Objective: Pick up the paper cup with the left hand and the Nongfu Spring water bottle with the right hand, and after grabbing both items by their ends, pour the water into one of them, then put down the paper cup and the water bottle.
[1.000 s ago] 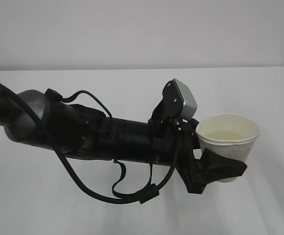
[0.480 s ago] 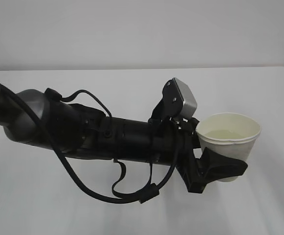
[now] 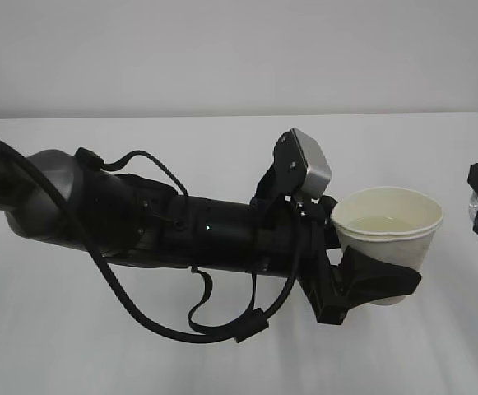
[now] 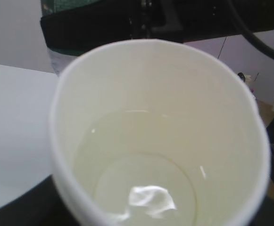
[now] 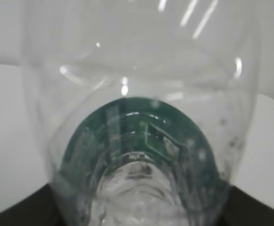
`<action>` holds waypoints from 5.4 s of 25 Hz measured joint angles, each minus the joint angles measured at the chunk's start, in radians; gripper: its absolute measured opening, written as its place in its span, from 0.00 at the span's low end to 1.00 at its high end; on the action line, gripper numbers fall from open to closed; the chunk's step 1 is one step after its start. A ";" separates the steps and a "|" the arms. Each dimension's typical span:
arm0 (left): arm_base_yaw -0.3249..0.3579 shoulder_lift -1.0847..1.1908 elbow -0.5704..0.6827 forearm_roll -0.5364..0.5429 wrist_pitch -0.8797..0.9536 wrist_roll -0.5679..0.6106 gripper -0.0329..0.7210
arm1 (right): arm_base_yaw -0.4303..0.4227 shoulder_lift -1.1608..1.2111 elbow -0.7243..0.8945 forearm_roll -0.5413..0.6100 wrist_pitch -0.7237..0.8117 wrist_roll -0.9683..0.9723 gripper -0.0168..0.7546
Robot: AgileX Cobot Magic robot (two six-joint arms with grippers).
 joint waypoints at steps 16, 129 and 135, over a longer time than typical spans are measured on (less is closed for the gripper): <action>0.000 0.000 0.000 0.000 0.000 0.000 0.67 | 0.000 0.492 -0.034 0.049 -0.393 0.025 0.52; 0.115 -0.002 0.090 -0.228 -0.143 0.148 0.67 | 0.000 0.353 0.122 0.052 -0.418 -0.059 0.76; 0.150 -0.002 0.160 -0.244 -0.169 0.204 0.67 | 0.000 0.353 0.122 0.052 -0.418 -0.059 0.76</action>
